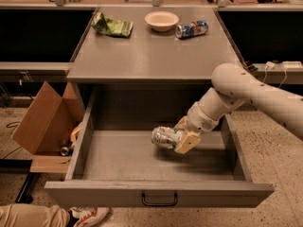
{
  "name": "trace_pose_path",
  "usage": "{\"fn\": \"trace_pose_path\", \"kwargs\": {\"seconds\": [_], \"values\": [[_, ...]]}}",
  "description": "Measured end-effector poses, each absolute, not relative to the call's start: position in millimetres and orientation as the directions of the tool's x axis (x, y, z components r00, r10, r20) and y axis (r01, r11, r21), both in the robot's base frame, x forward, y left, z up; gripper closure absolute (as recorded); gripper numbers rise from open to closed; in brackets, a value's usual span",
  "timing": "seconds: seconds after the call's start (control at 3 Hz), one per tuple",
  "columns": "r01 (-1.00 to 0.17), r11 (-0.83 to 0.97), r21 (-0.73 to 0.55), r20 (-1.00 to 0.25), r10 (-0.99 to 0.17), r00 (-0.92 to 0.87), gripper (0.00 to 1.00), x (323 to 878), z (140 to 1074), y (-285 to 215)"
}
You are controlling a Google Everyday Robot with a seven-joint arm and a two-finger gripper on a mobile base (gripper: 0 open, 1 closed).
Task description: Place 7up can into top drawer
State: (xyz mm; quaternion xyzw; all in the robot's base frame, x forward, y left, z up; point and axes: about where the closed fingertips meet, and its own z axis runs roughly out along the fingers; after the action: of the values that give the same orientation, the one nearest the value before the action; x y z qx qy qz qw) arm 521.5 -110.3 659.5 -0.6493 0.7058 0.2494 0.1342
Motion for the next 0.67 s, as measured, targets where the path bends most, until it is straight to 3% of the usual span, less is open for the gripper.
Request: {"fn": "trace_pose_path", "kwargs": {"seconds": [0.33, 0.67], "values": [[-0.982, 0.035, 0.183, -0.514, -0.848, -0.126, 0.58, 521.9, 654.0, -109.7], [-0.982, 0.035, 0.183, -0.514, -0.848, -0.126, 0.27, 521.8, 654.0, -109.7]]}}
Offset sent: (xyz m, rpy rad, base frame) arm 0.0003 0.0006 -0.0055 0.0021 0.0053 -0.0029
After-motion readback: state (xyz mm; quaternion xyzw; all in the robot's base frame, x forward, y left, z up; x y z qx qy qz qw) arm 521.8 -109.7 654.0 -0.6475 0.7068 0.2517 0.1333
